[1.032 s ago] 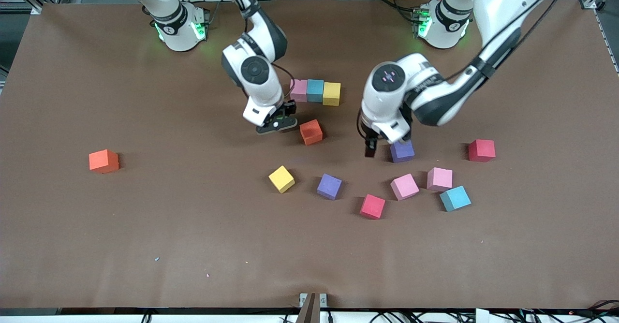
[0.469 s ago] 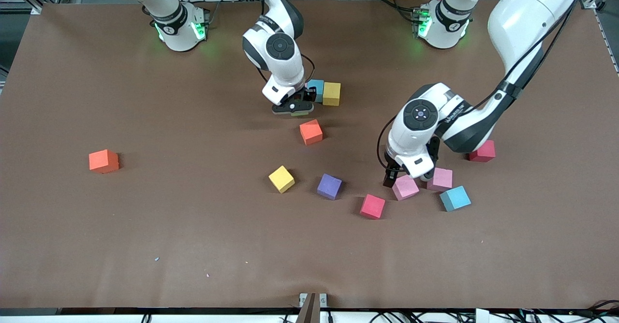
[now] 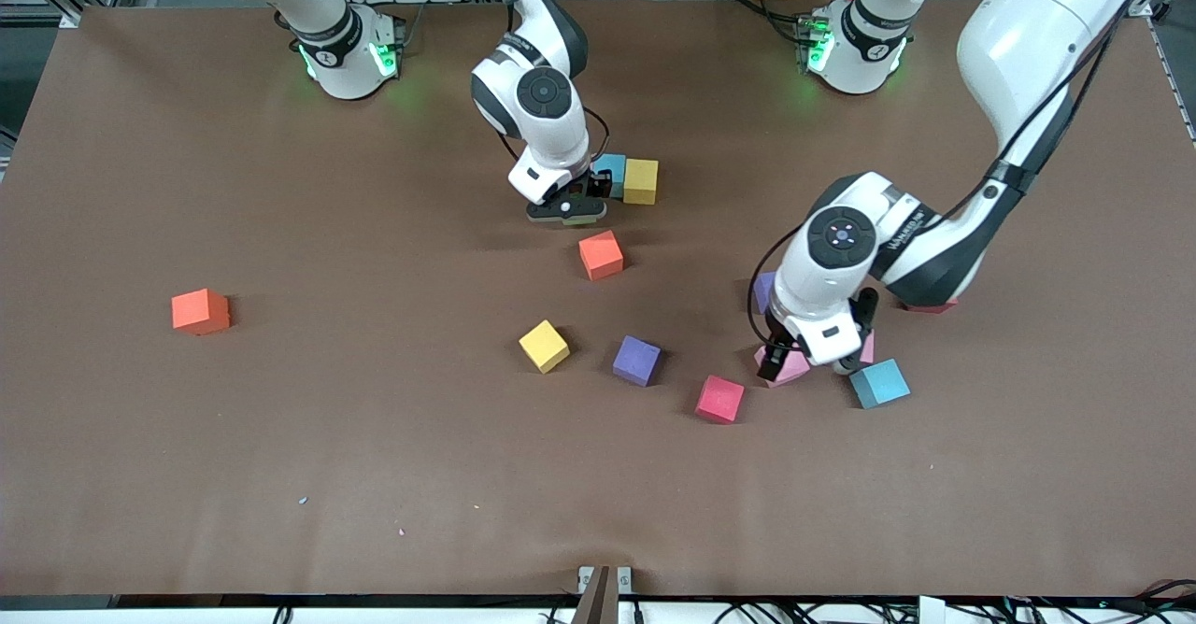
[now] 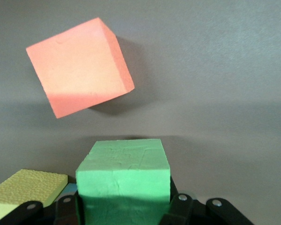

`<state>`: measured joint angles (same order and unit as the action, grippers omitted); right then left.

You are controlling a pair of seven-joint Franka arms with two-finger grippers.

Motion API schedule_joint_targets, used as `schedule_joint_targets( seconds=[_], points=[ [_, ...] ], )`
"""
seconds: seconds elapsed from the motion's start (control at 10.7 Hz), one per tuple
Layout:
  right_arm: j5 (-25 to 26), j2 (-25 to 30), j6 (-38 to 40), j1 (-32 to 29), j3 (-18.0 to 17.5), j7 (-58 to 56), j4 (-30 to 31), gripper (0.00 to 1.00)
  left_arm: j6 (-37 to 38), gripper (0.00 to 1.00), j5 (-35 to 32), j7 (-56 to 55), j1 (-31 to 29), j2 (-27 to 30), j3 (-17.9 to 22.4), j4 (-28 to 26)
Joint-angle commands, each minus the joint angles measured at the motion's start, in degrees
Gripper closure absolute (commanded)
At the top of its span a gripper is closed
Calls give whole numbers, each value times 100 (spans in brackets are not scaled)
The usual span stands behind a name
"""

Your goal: Arrange 11 blocks into digit 3

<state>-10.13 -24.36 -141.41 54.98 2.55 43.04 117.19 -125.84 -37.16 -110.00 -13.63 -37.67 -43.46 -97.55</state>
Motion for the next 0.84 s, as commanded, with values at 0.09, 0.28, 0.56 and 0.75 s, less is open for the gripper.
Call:
schedule_joint_targets(
  seconds=[0.09,0.28,0.56,0.75],
  points=[
    [-59,-147,-132,92,27,108,-3,100,121,0,-37,530,-8,14,197,456],
    [-59,-165,-150,74,27,117,6,100,313,0,-37,978,35,-20,197,421],
    [-59,-253,-281,74,27,458,15,100,394,0,356,1741,106,-100,171,377],
    [-59,-279,-299,74,27,468,23,100,682,0,682,2514,168,-74,162,377]
  ],
)
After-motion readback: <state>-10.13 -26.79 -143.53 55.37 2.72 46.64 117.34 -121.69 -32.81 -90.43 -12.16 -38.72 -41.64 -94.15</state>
